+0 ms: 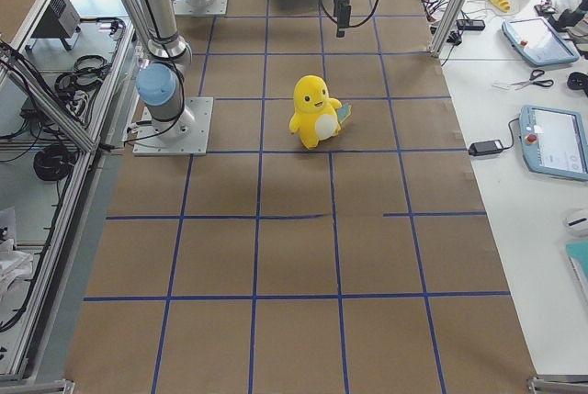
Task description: Pull drawer sideways
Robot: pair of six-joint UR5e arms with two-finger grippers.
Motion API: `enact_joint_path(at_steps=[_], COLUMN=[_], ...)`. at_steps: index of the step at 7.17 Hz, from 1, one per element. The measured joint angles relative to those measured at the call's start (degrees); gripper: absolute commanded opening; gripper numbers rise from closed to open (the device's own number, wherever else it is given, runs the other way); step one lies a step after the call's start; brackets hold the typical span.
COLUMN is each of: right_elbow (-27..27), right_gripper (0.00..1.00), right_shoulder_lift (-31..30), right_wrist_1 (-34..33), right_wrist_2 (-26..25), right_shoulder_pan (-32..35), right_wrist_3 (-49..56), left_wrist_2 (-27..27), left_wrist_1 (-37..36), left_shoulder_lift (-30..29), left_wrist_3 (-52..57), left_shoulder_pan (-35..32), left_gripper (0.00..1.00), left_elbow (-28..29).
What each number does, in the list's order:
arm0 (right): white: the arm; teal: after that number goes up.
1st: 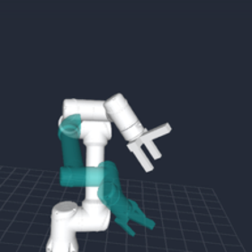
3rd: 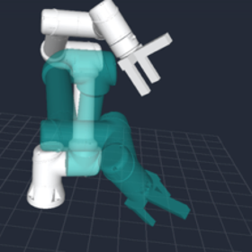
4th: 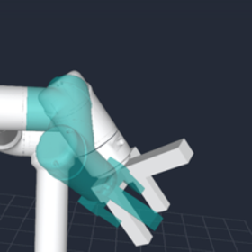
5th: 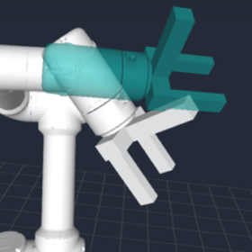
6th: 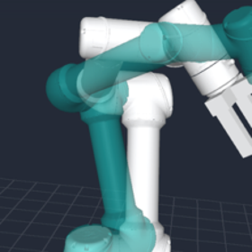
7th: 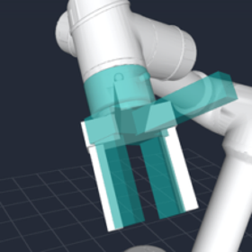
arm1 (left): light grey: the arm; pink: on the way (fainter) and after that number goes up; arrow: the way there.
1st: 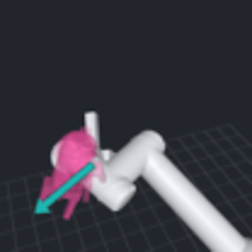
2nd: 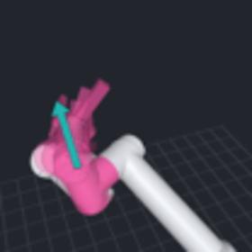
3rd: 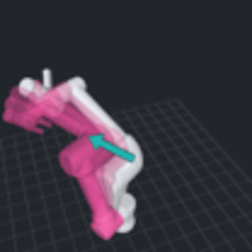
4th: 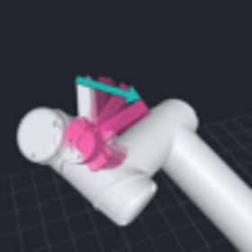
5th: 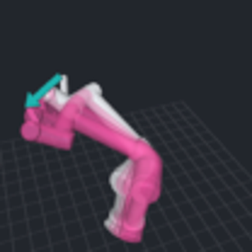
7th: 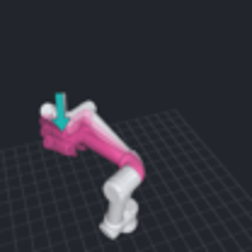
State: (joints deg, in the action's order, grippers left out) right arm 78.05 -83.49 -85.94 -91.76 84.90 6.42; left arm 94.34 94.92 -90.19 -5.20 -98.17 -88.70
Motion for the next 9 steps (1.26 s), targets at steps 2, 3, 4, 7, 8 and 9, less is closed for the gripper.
enact_joint_path(at_steps=[2, 3, 4, 7, 8, 9], right_elbow=[0.0, 0.0, 0.0, 0.0, 0.0, 0.0], right_gripper=[1.0, 1.0, 1.0, 1.0, 1.0, 1.0], right_shoulder_lift=[0.0, 0.0, 0.0, 0.0, 0.0, 0.0], right_wrist_1=[0.0, 0.0, 0.0, 0.0, 0.0, 0.0], right_wrist_2=[0.0, 0.0, 0.0, 0.0, 0.0, 0.0], right_shoulder_pan=[0.0, 0.0, 0.0, 0.0, 0.0, 0.0], right_wrist_3=[0.0, 0.0, 0.0, 0.0, 0.0, 0.0], left_wrist_2=[-5.0, -6.4, -6.9, -6.9, -6.9, -6.9], left_wrist_1=[0.0, 0.0, 0.0, -0.1, -0.1, -0.1], left_shoulder_lift=[2.0, 2.5, 2.7, 2.8, 2.8, 2.8], left_wrist_3=[4.7, 5.4, 5.6, 5.7, 5.7, 5.7], left_shoulder_pan=[6.1, 7.7, 8.4, 8.8, 8.8, 8.8], left_gripper=[1.0, 1.0, 1.0, 1.0, 1.0, 1.0], left_elbow=[0.0, 0.0, 0.0, -0.1, -0.2, -0.3])
